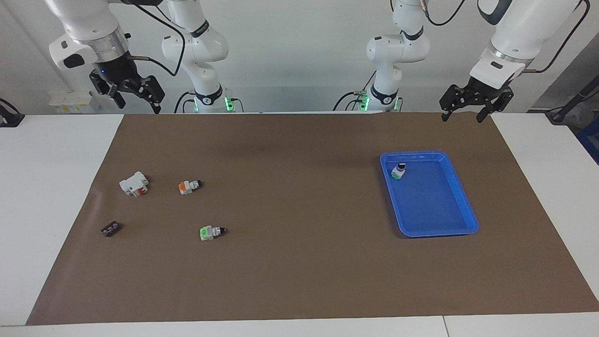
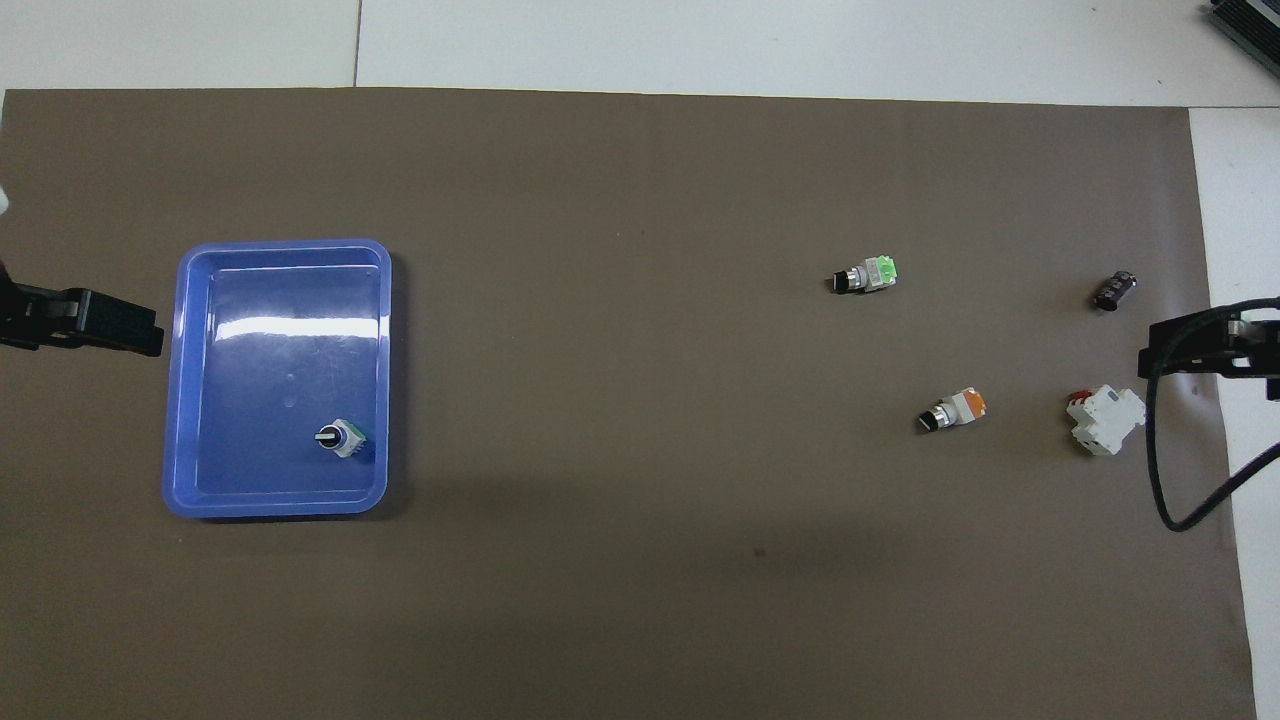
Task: Turn and place switch with both arms
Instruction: 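Move the right gripper toward the orange-topped switch, then lower the right gripper and grasp the orange-topped switch, then lift the switch with the right gripper while the left gripper reaches toward it, then close the left gripper on the switch held by the right gripper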
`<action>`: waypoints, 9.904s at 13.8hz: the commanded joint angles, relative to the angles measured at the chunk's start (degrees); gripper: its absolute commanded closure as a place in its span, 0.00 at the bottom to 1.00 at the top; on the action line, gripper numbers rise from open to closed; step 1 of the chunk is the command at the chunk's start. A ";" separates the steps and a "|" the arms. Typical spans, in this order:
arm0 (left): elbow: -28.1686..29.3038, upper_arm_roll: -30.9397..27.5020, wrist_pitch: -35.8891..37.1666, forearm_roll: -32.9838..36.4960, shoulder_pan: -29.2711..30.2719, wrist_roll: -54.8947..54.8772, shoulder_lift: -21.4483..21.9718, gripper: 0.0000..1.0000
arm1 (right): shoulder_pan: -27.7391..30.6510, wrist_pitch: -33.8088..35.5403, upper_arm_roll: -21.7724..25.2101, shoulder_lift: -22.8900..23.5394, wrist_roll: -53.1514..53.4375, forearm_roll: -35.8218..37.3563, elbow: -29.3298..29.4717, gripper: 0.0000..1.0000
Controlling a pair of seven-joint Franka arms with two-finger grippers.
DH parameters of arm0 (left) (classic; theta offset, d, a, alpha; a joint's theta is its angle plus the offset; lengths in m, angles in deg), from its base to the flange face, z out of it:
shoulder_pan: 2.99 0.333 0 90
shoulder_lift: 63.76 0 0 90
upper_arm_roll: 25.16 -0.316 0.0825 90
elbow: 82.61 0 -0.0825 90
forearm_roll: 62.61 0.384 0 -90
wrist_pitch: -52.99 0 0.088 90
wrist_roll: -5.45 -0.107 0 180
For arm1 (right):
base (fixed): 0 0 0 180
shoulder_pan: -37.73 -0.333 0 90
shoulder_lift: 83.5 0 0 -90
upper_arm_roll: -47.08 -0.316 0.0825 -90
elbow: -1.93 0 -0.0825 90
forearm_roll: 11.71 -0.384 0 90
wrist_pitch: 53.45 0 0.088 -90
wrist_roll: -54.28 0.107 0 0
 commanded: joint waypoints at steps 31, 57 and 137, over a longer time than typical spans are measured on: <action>1.97 -0.32 -0.82 0.32 0.25 -0.27 0.82 0.00 | 1.50 -30.61 -0.98 8.45 42.75 -10.48 -26.00 0.00; 3.02 -0.32 -0.83 0.32 -0.10 -0.19 1.26 0.00 | 3.61 -48.74 -0.98 13.82 33.11 -14.71 -39.72 1.00; 8.20 3.46 -16.74 -33.00 -9.07 23.93 3.81 1.00 | -30.05 -48.20 -2.47 13.47 81.33 -74.74 -8.08 1.00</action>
